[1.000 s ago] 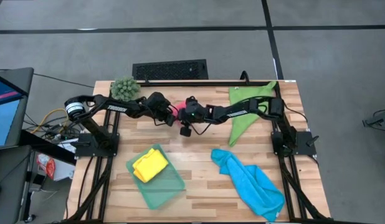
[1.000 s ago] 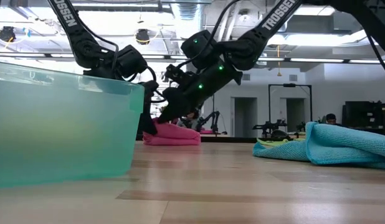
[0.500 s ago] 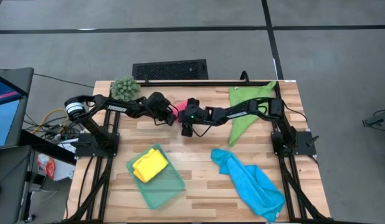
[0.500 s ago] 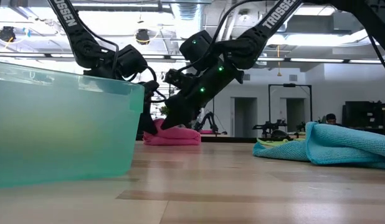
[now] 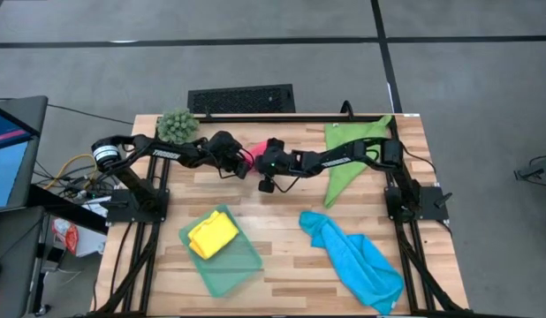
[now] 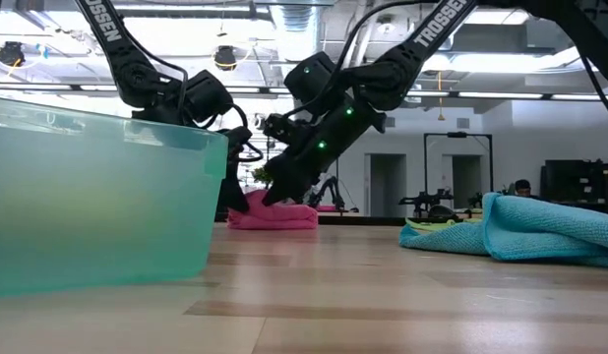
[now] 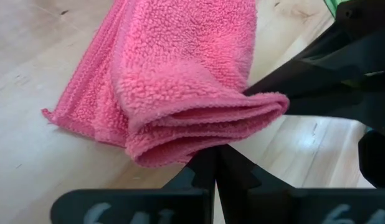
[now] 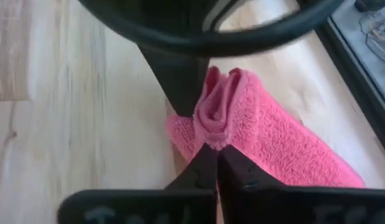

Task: Fold microfiber towels
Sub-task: Put the folded pink towel in the green bin

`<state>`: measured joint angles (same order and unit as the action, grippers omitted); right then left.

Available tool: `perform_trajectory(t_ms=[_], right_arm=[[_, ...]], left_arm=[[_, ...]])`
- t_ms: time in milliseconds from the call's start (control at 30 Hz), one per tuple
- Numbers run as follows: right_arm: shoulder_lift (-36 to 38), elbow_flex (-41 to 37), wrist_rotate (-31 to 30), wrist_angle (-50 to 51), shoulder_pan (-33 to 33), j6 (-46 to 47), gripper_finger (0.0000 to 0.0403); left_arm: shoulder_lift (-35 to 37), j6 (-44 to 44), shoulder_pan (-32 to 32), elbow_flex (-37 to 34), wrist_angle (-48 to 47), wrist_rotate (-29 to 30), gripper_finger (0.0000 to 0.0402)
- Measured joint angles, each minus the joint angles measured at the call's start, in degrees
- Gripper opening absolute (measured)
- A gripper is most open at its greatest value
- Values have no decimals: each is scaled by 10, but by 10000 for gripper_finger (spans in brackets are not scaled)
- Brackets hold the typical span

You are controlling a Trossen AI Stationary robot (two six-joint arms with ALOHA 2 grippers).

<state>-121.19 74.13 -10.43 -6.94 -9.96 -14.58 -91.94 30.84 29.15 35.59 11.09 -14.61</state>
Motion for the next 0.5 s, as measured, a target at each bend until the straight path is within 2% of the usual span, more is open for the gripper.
perform_trajectory(t_ms=[67,233,500], right_arm=[[0,0,-12,2,1,18,10],[25,0,-86,19,-17,59,5],[88,0,-116,22,-56,61,2]], left_arm=[[0,0,0,0,0,0,0],[0,-2,0,0,0,1,0],[0,-12,0,0,12,48,0]])
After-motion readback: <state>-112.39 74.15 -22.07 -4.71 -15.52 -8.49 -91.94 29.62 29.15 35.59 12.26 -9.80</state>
